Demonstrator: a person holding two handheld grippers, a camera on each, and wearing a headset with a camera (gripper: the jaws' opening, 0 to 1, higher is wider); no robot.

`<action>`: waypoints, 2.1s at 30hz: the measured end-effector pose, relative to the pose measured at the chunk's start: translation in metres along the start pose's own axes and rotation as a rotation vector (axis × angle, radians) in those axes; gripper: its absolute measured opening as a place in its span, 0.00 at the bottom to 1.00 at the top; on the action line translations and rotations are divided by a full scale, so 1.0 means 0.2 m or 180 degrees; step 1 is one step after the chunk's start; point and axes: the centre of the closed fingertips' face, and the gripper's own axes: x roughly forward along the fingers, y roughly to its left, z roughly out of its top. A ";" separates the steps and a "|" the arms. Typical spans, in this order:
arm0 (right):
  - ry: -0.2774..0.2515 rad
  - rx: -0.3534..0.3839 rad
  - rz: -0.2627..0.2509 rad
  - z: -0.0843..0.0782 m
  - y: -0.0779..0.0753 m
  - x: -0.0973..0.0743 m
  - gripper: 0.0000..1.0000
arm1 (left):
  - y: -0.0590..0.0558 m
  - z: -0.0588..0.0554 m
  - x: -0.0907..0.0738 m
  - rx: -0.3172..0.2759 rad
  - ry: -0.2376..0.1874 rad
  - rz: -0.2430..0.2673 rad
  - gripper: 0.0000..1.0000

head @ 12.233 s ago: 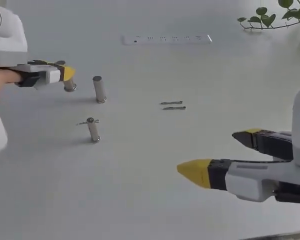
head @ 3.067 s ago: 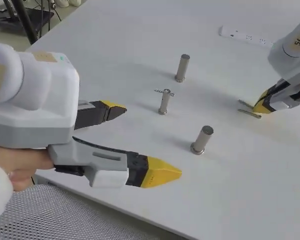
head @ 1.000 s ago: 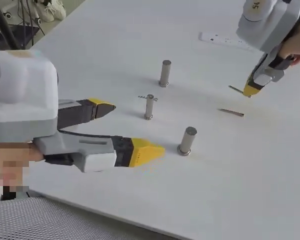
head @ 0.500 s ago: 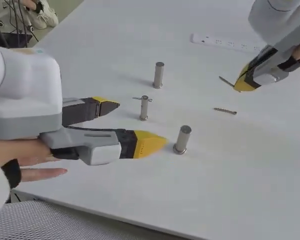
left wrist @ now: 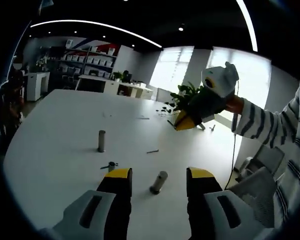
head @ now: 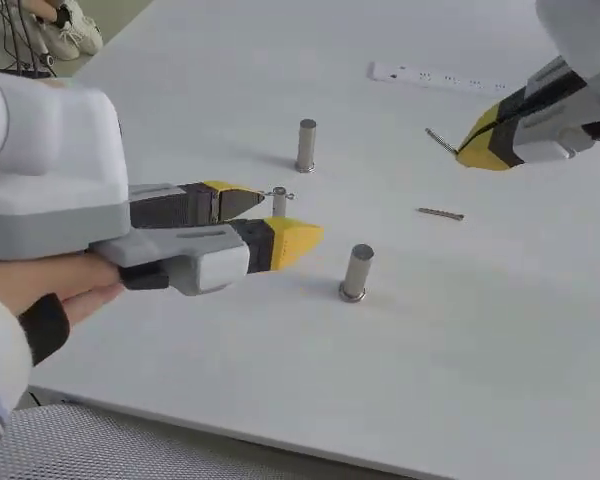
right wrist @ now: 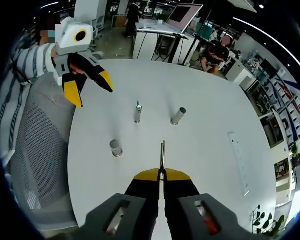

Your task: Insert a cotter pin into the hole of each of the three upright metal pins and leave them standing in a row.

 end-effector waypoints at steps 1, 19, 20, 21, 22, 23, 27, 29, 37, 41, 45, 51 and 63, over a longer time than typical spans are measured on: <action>-0.0009 -0.0004 -0.0003 0.00 0.00 0.00 0.00 | -0.01 0.01 0.01 -0.0005 -0.0007 -0.0017 0.39; -0.0392 -0.0092 -0.0229 0.09 0.18 -0.09 0.00 | -0.10 0.08 0.17 -0.0172 -0.0033 -0.0323 0.29; -0.0408 -0.0086 -0.0223 0.09 0.19 -0.09 0.00 | -0.12 0.08 0.17 -0.0175 -0.0038 -0.0367 0.26; -0.0431 -0.0071 -0.0217 0.09 0.20 -0.09 0.00 | -0.14 0.09 0.18 -0.0177 -0.0045 -0.0414 0.23; -0.0456 -0.0050 -0.0209 0.10 0.20 -0.08 0.00 | -0.14 0.09 0.19 -0.0180 -0.0047 -0.0438 0.22; -0.0475 -0.0031 -0.0210 0.09 0.21 -0.07 0.00 | -0.16 0.09 0.20 -0.0218 -0.0039 -0.0480 0.23; -0.0524 -0.0042 -0.0257 0.09 0.23 -0.07 0.00 | -0.19 0.10 0.23 -0.0264 -0.0051 -0.0579 0.25; -0.0569 -0.0066 -0.0305 0.09 0.23 -0.08 0.00 | -0.19 0.11 0.24 -0.0302 -0.0054 -0.0591 0.24; -0.0589 -0.0242 -0.0445 0.10 0.28 -0.09 0.00 | -0.20 0.13 0.28 -0.0458 -0.0071 -0.0675 0.21; -0.0610 -0.0300 -0.0462 0.12 0.30 -0.09 0.00 | -0.21 0.13 0.28 -0.0476 -0.0032 -0.0716 0.20; -0.0548 -0.0440 -0.0525 0.11 0.31 -0.08 0.00 | -0.24 0.14 0.29 -0.0526 -0.0044 -0.0806 0.18; -0.0529 -0.0518 -0.0585 0.12 0.31 -0.07 0.00 | -0.26 0.13 0.30 -0.0567 -0.0014 -0.0843 0.14; -0.0522 -0.0698 -0.0641 0.16 0.33 -0.07 0.00 | -0.28 0.12 0.31 -0.0657 0.0025 -0.0878 0.03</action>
